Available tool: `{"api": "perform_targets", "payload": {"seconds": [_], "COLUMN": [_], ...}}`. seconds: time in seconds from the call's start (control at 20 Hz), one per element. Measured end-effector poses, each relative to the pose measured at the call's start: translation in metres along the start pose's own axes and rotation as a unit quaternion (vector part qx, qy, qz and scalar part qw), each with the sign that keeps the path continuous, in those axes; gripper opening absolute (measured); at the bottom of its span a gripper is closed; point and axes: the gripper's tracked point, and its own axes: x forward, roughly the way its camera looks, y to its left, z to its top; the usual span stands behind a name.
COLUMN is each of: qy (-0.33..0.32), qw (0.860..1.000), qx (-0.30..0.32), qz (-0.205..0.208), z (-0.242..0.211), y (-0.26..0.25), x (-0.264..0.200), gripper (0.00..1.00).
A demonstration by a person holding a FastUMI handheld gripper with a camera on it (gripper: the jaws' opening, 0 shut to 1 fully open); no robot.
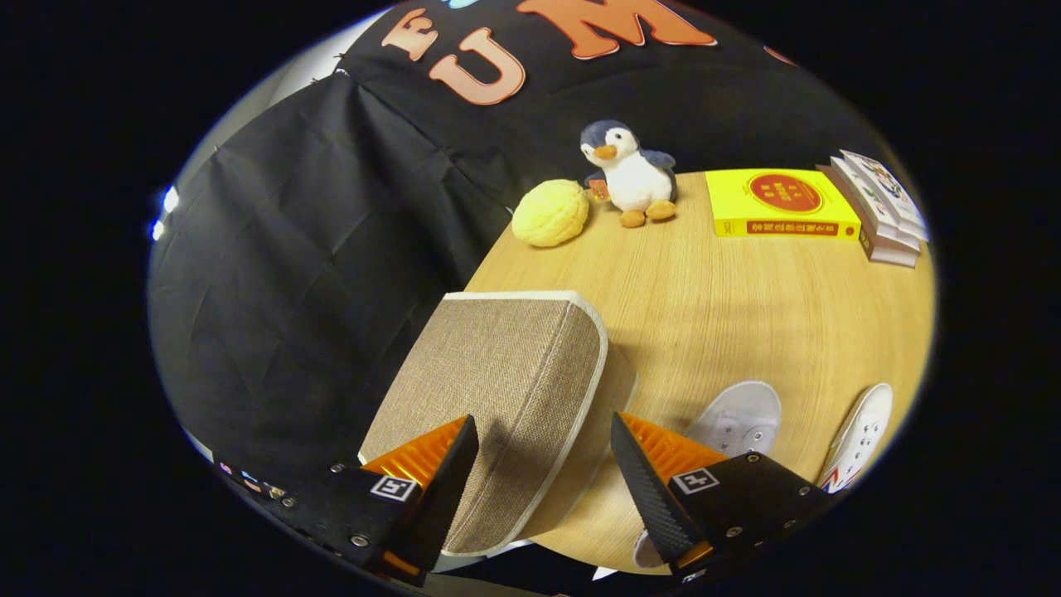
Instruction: Open the storage box then place both shoes into the box .Put the left shoe in first, then the right shoe, with the right side of both shoes facing outward in a uniform manner.
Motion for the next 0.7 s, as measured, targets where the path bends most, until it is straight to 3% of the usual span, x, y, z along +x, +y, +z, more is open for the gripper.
{"api": "perform_targets", "payload": {"seconds": [0.25, 0.7], "qy": [0.021, 0.025], "qw": [0.997, 0.977], "qx": [0.057, 0.167], "qz": [0.052, 0.128], "z": [-0.004, -0.005], "y": [0.008, 0.013], "x": [0.021, 0.039], "gripper": [0.96, 0.96]}}
